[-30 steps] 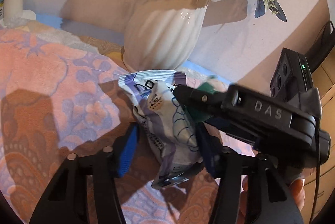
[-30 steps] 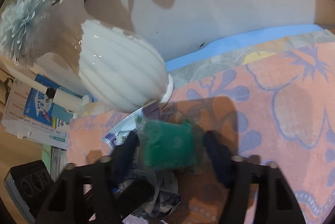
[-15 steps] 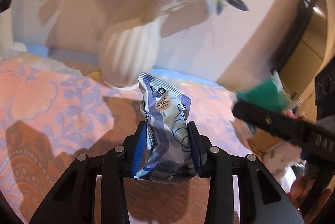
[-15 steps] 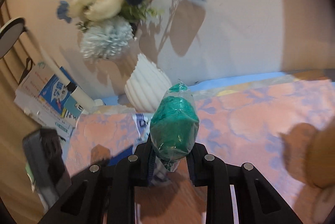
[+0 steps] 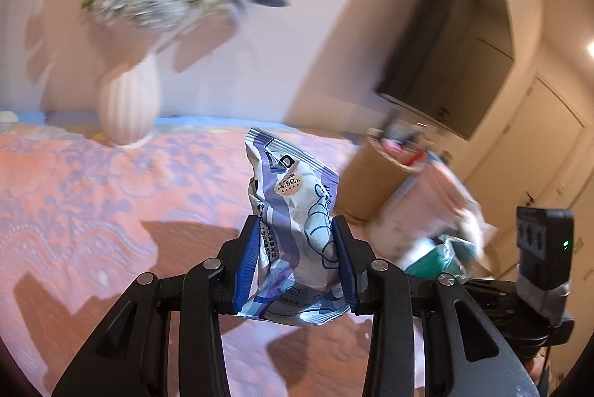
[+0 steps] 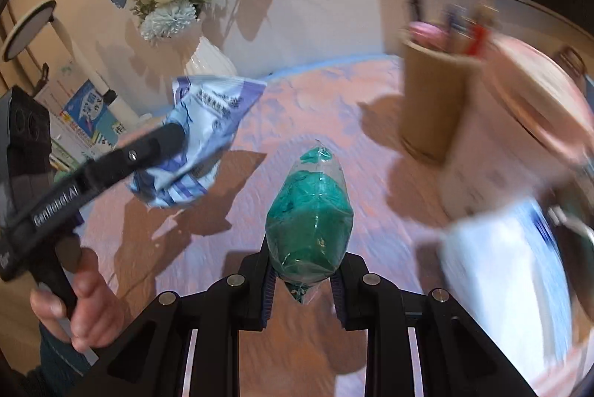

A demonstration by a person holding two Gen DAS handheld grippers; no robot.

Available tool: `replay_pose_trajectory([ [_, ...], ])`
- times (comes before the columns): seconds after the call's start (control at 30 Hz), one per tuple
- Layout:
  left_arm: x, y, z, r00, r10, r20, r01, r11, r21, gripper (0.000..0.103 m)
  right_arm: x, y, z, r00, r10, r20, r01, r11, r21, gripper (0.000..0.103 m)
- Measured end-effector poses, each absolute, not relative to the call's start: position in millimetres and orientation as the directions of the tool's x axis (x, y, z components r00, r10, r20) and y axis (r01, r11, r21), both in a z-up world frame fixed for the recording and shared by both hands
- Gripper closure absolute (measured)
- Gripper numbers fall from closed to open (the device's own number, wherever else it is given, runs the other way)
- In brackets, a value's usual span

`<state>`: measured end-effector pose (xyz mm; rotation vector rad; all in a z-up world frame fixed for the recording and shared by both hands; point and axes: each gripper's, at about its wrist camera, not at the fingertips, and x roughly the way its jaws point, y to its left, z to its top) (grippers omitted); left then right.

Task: Organize soft objects
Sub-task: 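Carry snack bag and green bag to the woven basket and open both tools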

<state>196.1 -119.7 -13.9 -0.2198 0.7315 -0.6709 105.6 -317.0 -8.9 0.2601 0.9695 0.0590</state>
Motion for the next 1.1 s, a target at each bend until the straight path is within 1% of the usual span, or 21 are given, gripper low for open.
replay_pose_trajectory([
  [0.13, 166.6, -147.0, 3.5, 0.523, -0.682, -0.511, 0.556, 0.728, -0.402, 0.068, 63.3, -345.8, 8.0, 0.596, 0.118, -0.794, 0.118, 0.965, 0.232, 0.078],
  [0.27, 145.6, -190.8, 32.0, 0.501, -0.728, -0.468, 0.648, 0.674, -0.355, 0.068, 29.6, -387.3, 27.1, 0.634, 0.055, -0.772, 0.194, 0.955, 0.227, 0.078],
  [0.4, 135.4, -236.8, 56.3, 0.456, -0.77, -0.447, 0.719, 0.614, -0.324, 0.068, 7.6, -431.3, 40.1, 0.661, -0.007, -0.75, 0.271, 0.934, 0.231, 0.078],
  [0.5, 127.6, -279.2, 70.5, 0.429, -0.786, -0.445, 0.769, 0.576, -0.277, 0.068, -6.1, -465.7, 49.8, 0.68, -0.049, -0.732, 0.326, 0.914, 0.241, 0.078],
  [0.6, 125.4, -327.9, 76.4, 0.41, -0.782, -0.47, 0.803, 0.554, -0.222, 0.068, -12.0, -500.6, 55.6, 0.685, -0.093, -0.722, 0.382, 0.89, 0.248, 0.078],
  [0.7, 130.7, -375.7, 76.0, 0.387, -0.769, -0.508, 0.807, 0.549, -0.217, 0.068, -10.8, -533.9, 57.5, 0.68, -0.134, -0.721, 0.435, 0.865, 0.249, 0.078],
  [0.77, 137.7, -400.6, 72.8, 0.386, -0.75, -0.537, 0.8, 0.562, -0.21, 0.068, -2.7, -553.4, 55.7, 0.655, -0.168, -0.737, 0.478, 0.847, 0.232, 0.078],
  [0.83, 143.7, -426.7, 67.4, 0.395, -0.721, -0.569, 0.799, 0.576, -0.175, 0.068, 3.7, -569.7, 51.5, 0.623, -0.19, -0.759, 0.511, 0.833, 0.211, 0.078],
  [1.03, 156.8, -474.1, 54.3, 0.425, -0.663, -0.617, 0.78, 0.614, -0.122, 0.067, 16.2, -597.4, 38.8, 0.588, -0.161, -0.793, 0.529, 0.818, 0.226, 0.078],
  [1.1, 160.8, -484.2, 49.2, 0.44, -0.632, -0.638, 0.77, 0.631, -0.093, 0.067, 19.8, -598.7, 34.3, 0.564, -0.168, -0.808, 0.534, 0.821, 0.201, 0.077],
])
